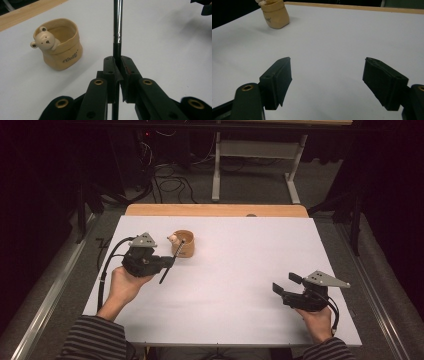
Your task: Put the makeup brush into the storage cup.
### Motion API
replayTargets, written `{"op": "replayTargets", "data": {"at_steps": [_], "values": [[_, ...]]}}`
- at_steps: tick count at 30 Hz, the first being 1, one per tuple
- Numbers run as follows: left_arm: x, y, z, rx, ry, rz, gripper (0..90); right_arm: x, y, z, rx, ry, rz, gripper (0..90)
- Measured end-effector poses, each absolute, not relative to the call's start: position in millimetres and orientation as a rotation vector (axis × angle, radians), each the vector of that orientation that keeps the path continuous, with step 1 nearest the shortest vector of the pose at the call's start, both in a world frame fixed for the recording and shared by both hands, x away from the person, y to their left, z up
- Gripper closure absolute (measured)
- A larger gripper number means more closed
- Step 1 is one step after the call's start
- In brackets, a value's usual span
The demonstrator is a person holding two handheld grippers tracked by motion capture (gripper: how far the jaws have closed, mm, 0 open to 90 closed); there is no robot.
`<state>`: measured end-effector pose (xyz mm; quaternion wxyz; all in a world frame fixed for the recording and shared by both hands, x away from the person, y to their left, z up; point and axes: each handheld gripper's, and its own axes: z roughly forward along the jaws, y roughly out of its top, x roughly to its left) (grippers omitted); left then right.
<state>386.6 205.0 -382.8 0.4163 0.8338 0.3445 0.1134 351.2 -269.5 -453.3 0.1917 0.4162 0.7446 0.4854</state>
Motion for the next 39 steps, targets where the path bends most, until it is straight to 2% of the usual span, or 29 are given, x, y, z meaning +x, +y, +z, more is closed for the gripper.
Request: {"op": "replayTargets", "data": {"at_steps": [39], "values": [[402, 196, -374, 2.0, 0.903, 0.316, 83.5, 351, -269, -454, 1.161, 2.099, 1.359, 24.3]]}}
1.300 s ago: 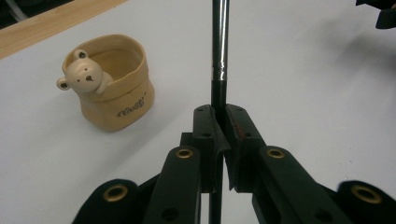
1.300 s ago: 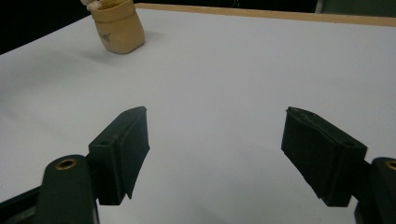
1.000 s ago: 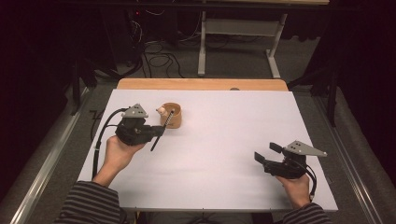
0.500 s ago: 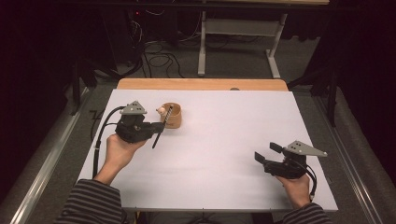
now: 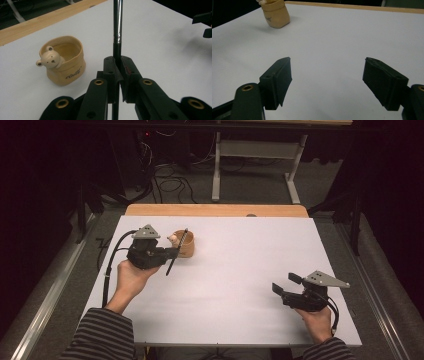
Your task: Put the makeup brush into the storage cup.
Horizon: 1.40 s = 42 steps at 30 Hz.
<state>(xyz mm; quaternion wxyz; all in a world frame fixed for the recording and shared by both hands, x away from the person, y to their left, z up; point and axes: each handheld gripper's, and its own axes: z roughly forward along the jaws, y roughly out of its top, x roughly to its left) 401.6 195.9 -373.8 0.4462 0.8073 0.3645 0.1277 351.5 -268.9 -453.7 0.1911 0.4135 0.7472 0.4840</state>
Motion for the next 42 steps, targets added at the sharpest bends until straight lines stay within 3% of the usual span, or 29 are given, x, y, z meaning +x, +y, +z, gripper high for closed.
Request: {"op": "replayTargets", "data": {"at_steps": [42], "values": [[430, 184, -370, 1.918, 0.933, 0.317, 83.5, 351, -269, -454, 1.158, 2.102, 1.361, 24.3]]}}
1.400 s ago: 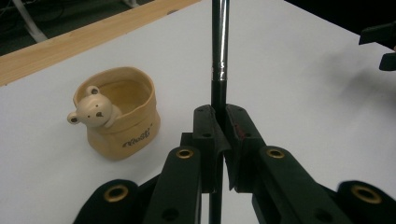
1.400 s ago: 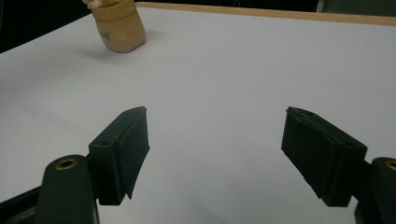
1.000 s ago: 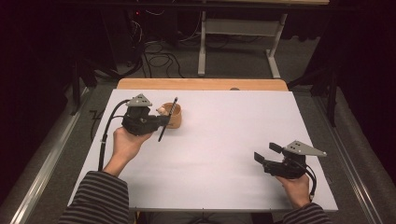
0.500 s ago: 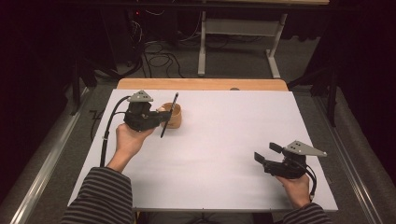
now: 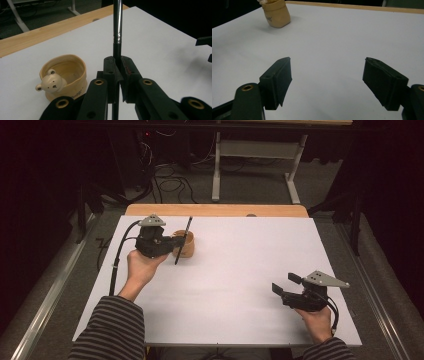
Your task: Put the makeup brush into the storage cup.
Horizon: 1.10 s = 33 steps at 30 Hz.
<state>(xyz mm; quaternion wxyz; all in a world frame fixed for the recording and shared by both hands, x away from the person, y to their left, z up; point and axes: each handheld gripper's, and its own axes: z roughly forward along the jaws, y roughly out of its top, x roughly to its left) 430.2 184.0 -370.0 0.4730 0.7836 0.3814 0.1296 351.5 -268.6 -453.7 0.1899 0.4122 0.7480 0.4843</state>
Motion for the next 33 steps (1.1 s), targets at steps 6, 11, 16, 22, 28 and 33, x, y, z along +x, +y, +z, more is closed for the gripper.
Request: {"op": "replayTargets", "data": {"at_steps": [6, 11, 16, 22, 28, 33], "values": [[433, 185, -369, 1.909, 0.938, 0.318, 83.5, 351, -269, -454, 1.157, 2.102, 1.363, 24.3], [437, 184, -368, 1.907, 0.941, 0.321, 83.5, 352, -269, -454, 1.16, 2.104, 1.362, 24.2], [439, 184, -368, 1.903, 0.941, 0.319, 83.5, 352, -269, -454, 1.159, 2.102, 1.364, 24.2], [442, 185, -368, 1.892, 0.949, 0.326, 83.5, 352, -269, -454, 1.16, 2.103, 1.363, 24.2], [444, 184, -368, 1.893, 0.953, 0.331, 83.5, 352, -268, -454, 1.156, 2.104, 1.363, 24.3], [447, 184, -368, 1.884, 0.952, 0.336, 83.5, 352, -269, -454, 1.156, 2.104, 1.361, 24.2]]}}
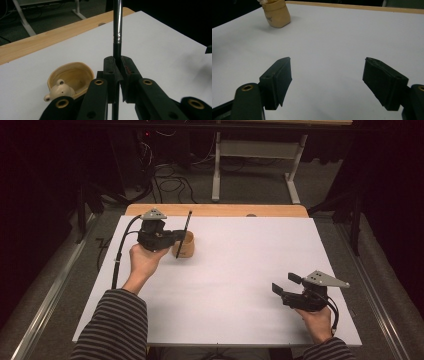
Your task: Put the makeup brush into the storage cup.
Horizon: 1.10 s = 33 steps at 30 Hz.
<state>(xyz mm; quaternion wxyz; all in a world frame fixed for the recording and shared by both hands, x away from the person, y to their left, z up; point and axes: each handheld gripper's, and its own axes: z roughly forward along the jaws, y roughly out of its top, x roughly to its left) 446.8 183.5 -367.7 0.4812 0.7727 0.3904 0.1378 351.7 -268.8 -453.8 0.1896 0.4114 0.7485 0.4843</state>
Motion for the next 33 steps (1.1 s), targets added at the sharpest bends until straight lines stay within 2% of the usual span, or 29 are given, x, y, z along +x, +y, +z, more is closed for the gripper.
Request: {"op": "replayTargets", "data": {"at_steps": [24, 33], "values": [[464, 181, -369, 1.843, 0.98, 0.345, 83.5, 352, -269, -454, 1.162, 2.107, 1.369, 24.2], [468, 179, -370, 1.861, 0.992, 0.386, 83.4, 352, -269, -454, 1.162, 2.109, 1.369, 24.2]]}}
